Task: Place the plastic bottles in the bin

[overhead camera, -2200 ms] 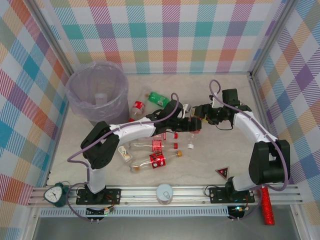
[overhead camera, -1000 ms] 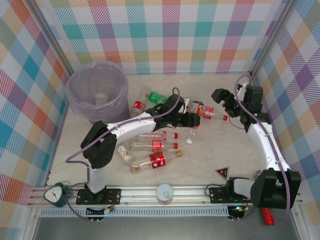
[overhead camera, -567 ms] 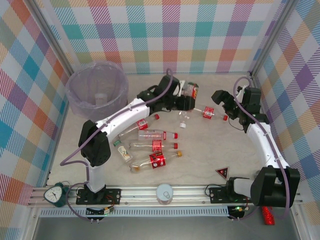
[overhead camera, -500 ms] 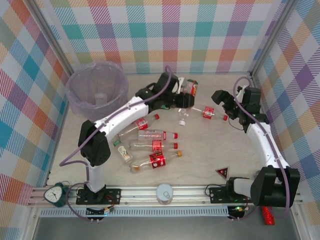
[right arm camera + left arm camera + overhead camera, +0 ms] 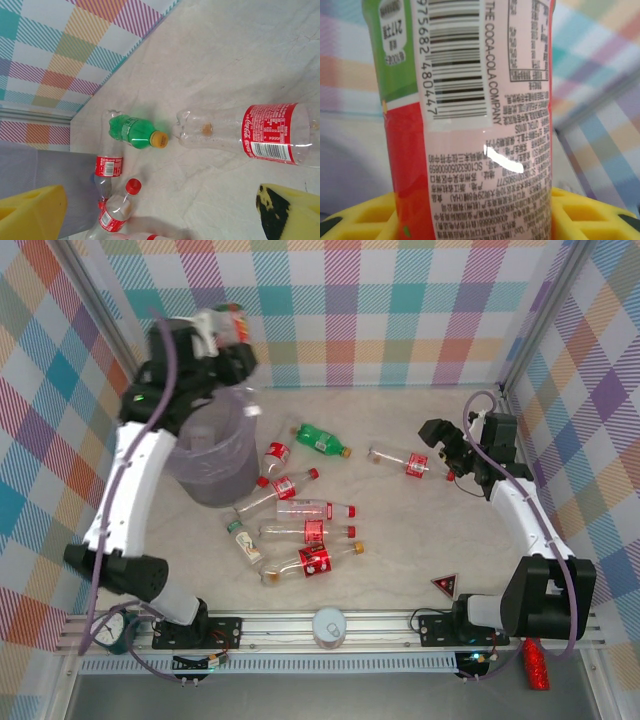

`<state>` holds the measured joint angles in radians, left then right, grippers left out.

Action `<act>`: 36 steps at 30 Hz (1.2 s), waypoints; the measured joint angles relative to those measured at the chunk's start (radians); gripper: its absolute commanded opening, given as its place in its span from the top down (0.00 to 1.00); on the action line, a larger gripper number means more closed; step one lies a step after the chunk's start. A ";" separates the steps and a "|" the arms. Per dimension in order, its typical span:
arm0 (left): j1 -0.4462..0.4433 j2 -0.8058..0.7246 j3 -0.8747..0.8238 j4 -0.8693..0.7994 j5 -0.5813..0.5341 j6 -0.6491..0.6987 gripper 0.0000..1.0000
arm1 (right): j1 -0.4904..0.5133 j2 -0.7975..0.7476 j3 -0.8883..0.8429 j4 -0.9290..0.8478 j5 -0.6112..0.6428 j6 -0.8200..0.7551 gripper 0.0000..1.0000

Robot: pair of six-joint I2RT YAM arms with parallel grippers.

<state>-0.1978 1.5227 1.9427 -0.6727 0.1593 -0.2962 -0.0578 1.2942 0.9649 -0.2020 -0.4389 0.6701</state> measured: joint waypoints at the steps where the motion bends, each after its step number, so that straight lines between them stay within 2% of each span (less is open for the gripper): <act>1: 0.044 -0.032 -0.007 -0.008 -0.017 0.005 1.00 | 0.000 -0.001 0.000 0.000 0.000 0.000 0.03; 4: 0.143 -0.091 -0.016 -0.041 -0.071 0.035 1.00 | 0.000 -0.001 0.000 0.000 0.000 0.000 0.03; 6: 0.178 -0.099 -0.016 -0.073 -0.116 0.068 1.00 | 0.000 -0.001 0.000 0.000 0.000 0.000 0.03; 9: 0.187 -0.075 -0.037 -0.127 -0.180 0.129 1.00 | 0.000 -0.001 0.000 0.000 -0.001 0.000 0.03; 13: 0.187 -0.037 -0.159 -0.154 -0.221 0.194 1.00 | 0.000 -0.001 0.000 0.000 -0.004 0.000 0.03; 18: 0.187 0.007 -0.267 -0.183 -0.217 0.237 1.00 | 0.000 -0.001 0.000 0.000 -0.004 0.000 0.03; 31: 0.183 0.008 -0.443 -0.091 -0.150 0.260 1.00 | 0.016 0.006 0.002 0.000 -0.004 0.000 0.03; 36: 0.180 0.010 -0.450 -0.078 -0.125 0.260 0.79 | 0.026 0.015 0.006 0.000 -0.004 0.000 0.03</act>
<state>-0.0181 1.5322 1.4925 -0.7506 0.0341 -0.0360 -0.0322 1.3090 0.9710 -0.2020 -0.4427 0.6701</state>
